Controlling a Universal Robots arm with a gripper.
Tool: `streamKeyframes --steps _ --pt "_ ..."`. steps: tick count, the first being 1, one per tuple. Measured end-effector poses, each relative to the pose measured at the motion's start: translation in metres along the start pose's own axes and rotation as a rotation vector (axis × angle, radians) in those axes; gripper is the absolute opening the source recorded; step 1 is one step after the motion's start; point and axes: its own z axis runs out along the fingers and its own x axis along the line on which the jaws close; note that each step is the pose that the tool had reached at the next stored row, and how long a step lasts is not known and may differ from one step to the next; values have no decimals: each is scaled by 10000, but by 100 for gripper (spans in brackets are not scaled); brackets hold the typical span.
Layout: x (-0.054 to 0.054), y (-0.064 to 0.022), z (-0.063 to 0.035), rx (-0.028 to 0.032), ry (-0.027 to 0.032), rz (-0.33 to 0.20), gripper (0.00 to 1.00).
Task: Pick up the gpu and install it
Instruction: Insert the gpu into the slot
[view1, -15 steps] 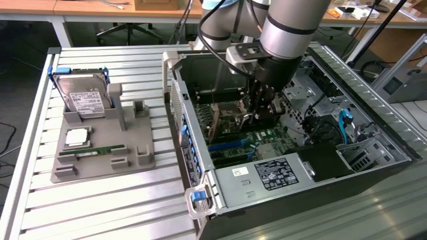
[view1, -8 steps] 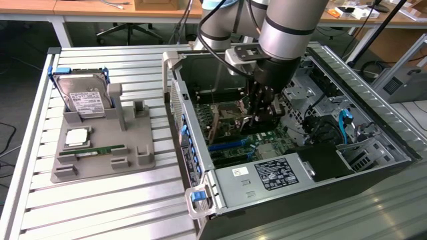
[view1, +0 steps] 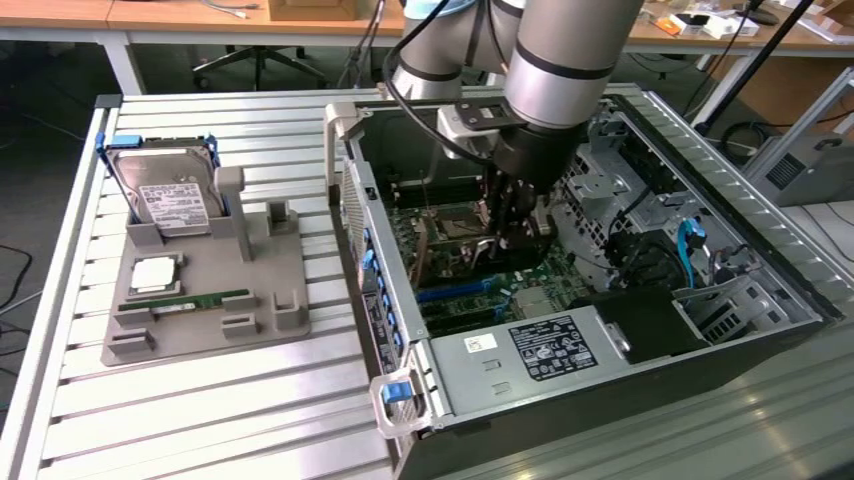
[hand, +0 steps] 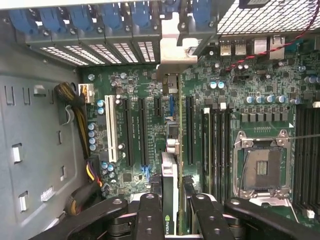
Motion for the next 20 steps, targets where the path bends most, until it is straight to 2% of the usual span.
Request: streamKeyframes --steps 4,13,20 --pt "1 36 29 0 27 -1 27" --pt "14 108 50 1 44 -4 27" --pt "-20 137 104 3 71 -5 27"
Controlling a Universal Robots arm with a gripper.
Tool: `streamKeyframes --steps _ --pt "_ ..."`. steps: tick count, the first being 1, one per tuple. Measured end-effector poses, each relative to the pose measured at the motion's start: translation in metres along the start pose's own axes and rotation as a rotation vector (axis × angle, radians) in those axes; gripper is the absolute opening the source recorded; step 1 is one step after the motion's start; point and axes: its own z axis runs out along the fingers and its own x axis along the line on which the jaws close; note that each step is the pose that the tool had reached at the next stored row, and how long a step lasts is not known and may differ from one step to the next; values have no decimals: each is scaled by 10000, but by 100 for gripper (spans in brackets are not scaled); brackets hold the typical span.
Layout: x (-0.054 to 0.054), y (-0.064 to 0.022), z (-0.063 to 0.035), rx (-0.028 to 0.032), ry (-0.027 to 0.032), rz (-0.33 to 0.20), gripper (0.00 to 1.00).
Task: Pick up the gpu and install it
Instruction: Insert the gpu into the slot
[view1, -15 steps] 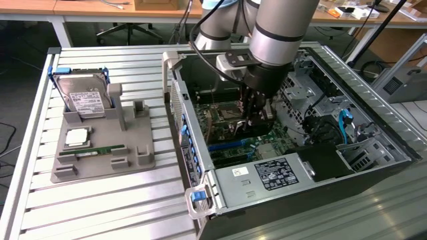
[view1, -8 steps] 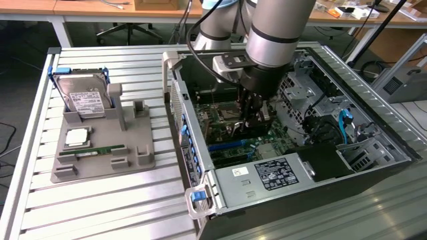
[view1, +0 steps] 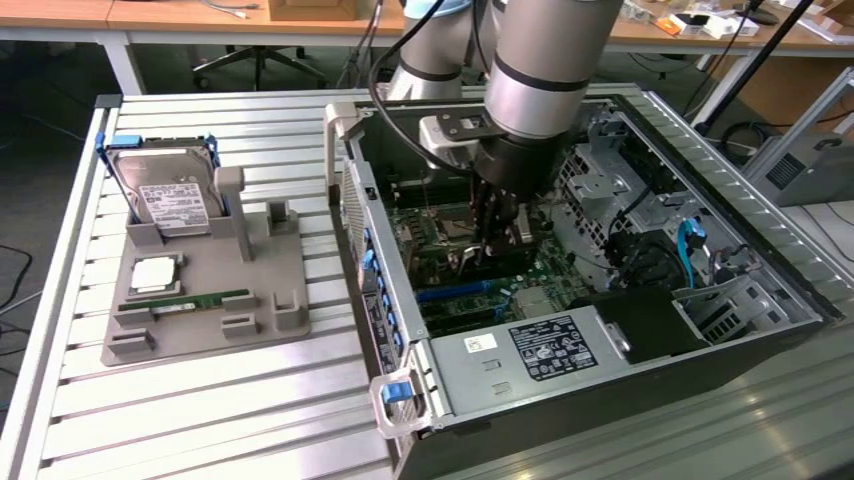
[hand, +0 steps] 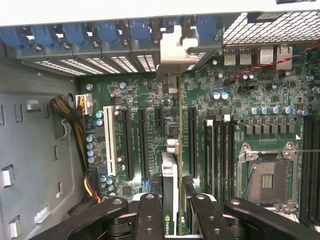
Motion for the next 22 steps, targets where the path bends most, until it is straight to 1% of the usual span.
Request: streamKeyframes --steps 2,3,4,12,22 --pt "-18 17 6 0 6 -1 27" --pt "-21 46 12 1 8 0 27" --pt "-21 57 14 1 10 -1 27" --pt "-20 125 43 2 47 -2 27" --pt "-22 146 129 1 55 -3 27"
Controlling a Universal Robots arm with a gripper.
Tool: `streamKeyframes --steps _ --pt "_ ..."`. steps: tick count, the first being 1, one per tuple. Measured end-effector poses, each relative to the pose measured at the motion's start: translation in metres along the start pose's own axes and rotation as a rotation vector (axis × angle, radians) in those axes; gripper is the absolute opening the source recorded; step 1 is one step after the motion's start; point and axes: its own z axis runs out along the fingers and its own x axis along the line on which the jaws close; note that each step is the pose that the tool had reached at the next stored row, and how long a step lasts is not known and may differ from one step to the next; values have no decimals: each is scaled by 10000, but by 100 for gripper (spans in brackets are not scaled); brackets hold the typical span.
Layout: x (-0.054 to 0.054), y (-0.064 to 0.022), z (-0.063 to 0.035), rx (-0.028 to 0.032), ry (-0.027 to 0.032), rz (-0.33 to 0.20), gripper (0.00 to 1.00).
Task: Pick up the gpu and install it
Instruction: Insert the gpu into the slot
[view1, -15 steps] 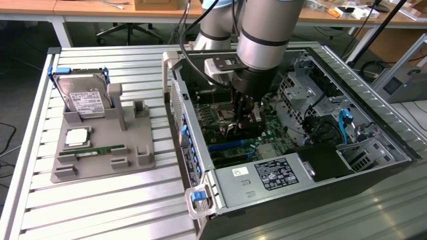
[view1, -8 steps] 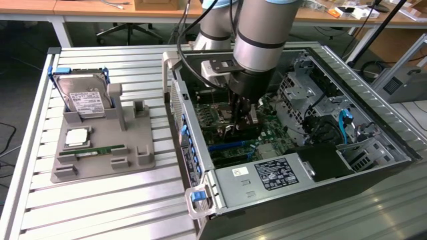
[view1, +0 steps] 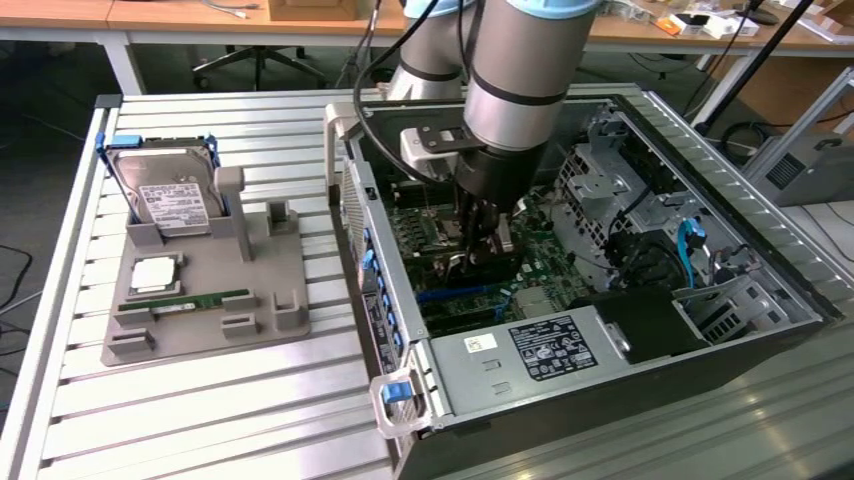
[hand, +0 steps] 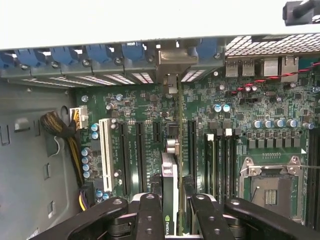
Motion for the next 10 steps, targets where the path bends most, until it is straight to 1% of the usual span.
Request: streamKeyframes --steps 4,7,8,9,10 --pt "-5 3 69 1 -1 1 27" --pt "-10 13 88 -1 -7 2 27" --pt "-9 18 88 -2 -18 2 27" --pt "-9 22 90 -1 -46 2 27" --pt "-9 29 91 -4 -97 3 27"
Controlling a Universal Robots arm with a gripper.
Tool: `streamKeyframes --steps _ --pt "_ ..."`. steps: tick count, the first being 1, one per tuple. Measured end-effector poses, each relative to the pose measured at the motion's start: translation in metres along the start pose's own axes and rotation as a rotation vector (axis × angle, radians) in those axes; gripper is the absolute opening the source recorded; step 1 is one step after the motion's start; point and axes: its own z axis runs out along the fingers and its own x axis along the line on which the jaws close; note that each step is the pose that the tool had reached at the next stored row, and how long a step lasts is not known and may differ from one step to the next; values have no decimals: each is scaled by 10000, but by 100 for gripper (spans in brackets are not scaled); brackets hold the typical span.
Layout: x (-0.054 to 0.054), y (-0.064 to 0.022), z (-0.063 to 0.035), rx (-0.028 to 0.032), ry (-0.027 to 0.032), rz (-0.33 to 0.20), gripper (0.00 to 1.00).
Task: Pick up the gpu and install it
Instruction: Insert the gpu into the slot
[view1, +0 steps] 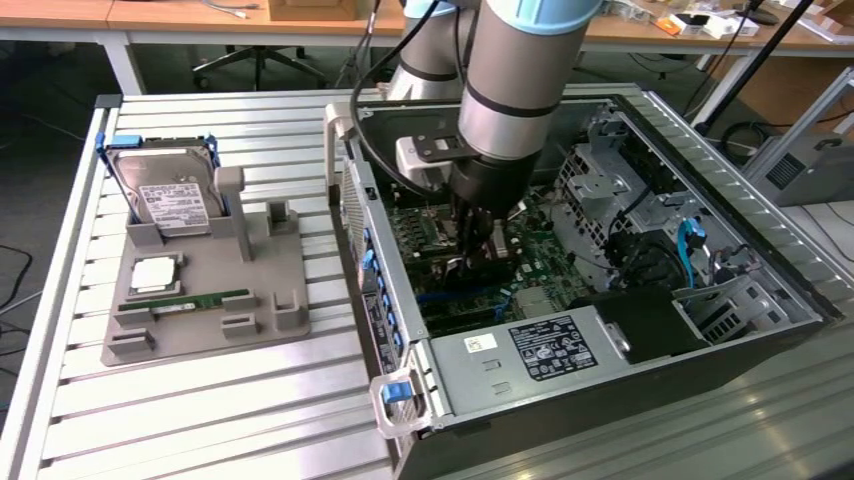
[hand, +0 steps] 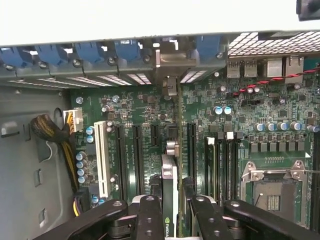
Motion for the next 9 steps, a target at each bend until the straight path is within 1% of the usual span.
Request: streamKeyframes --steps 1,2,5,9 --pt "0 6 1 -3 -91 3 27" --pt "0 8 1 -4 -134 4 27" --pt "1 10 4 -4 -150 6 27" --pt "4 10 21 -7 -145 6 27"
